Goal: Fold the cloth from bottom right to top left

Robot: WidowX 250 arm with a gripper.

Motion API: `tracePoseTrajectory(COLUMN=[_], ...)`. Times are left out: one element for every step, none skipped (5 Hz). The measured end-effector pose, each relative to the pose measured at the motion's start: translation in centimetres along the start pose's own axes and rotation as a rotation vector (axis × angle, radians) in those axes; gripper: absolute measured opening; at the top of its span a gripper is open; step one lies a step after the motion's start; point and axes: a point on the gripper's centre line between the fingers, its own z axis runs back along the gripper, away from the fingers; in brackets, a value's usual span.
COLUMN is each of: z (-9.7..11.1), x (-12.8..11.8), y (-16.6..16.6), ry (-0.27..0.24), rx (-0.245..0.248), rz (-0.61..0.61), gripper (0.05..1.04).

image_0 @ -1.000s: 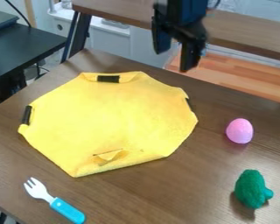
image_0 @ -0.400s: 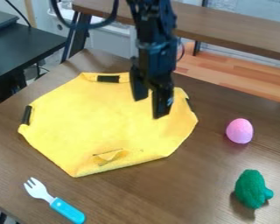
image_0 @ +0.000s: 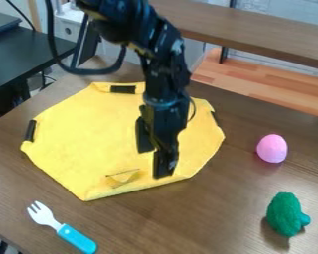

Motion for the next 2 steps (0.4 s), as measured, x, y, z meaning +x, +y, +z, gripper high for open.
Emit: tracePoseTrajectory(z=[-1.36, -1.97], x=[-1.43, -2.16], y=[-0.46, -0.25], ry=[0.027, 0.038], rx=[0.029, 0.064], rz=[-0.036, -0.052], gripper=[1.001, 0.956])
